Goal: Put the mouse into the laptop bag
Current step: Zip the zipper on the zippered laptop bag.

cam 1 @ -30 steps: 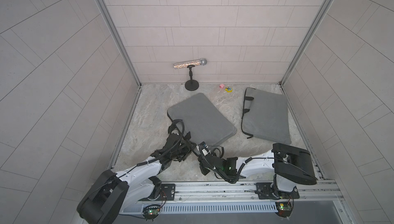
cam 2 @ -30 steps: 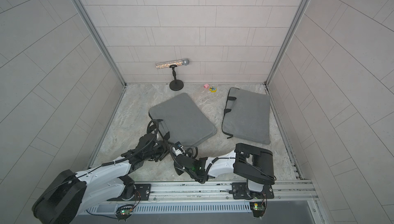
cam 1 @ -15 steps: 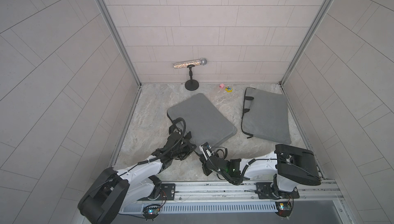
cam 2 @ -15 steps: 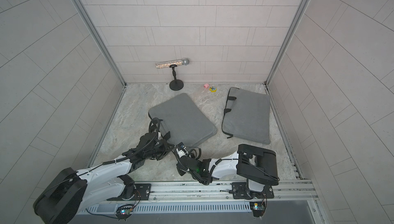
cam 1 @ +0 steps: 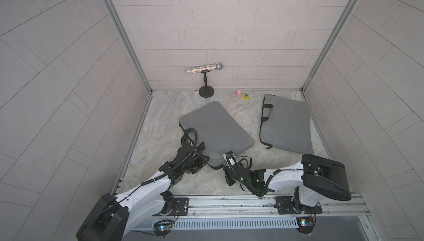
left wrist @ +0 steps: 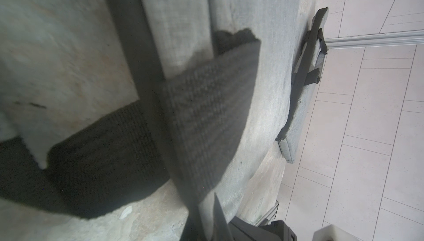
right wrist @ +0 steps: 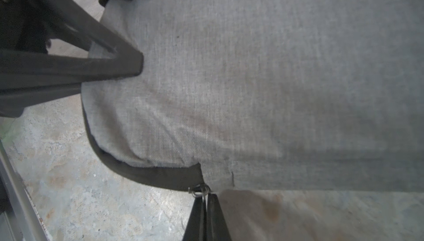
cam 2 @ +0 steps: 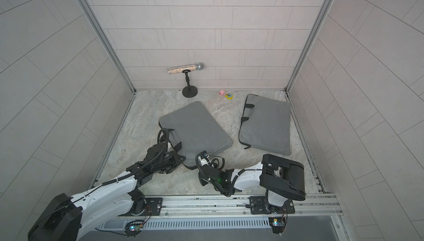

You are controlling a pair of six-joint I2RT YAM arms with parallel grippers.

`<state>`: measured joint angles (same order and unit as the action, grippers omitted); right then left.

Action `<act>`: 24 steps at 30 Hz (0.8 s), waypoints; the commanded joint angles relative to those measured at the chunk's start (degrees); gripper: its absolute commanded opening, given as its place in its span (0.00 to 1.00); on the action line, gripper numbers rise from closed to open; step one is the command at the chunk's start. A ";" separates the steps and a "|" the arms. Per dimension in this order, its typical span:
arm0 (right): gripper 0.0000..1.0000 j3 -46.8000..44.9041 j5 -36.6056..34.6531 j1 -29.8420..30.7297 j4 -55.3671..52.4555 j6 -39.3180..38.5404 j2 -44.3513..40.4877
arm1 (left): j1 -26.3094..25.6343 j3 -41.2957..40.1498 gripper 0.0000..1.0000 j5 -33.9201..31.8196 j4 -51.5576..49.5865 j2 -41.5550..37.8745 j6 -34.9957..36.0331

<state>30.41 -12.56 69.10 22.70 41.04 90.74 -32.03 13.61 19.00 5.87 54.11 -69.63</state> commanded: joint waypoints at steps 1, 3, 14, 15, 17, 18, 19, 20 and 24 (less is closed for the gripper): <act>0.00 -0.62 -4.35 -4.31 -6.91 1.26 -0.25 | 0.04 1.18 0.00 -0.72 0.02 -0.74 1.16; 0.00 -0.07 -3.06 -5.11 -8.00 0.59 -0.76 | 0.03 1.07 0.00 -1.10 -0.31 -0.87 1.16; 0.82 -0.90 -10.51 -5.20 -24.46 1.88 -19.00 | 1.00 9.80 0.93 -13.65 -23.02 -7.37 6.61; 0.84 -1.55 -11.70 -5.35 -26.45 2.46 -22.78 | 1.75 10.92 0.94 -14.20 -25.51 -8.66 7.29; 0.85 -1.38 -13.63 -5.72 -32.52 3.95 -30.30 | 3.22 13.08 0.95 -15.25 -29.42 -11.84 9.34; 0.86 -0.83 -14.44 -5.88 -36.39 4.77 -34.64 | 3.89 14.67 0.96 -16.73 -32.39 -13.39 10.16; 0.86 0.05 -15.01 -6.06 -39.85 5.39 -38.05 | 4.33 16.35 0.98 -18.77 -35.12 -14.68 10.87; 0.87 1.54 -16.31 -6.38 -44.26 6.53 -42.20 | 4.60 18.18 0.99 -22.29 -38.05 -15.97 11.53; 1.00 9.79 -21.59 -9.16 -55.15 8.83 -52.13 | 4.82 25.20 1.00 -33.50 -43.70 -18.15 14.74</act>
<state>35.40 -27.66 61.56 -20.12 46.92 42.46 -27.57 34.81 -4.43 -30.17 37.17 -59.61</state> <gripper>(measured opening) 0.988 0.993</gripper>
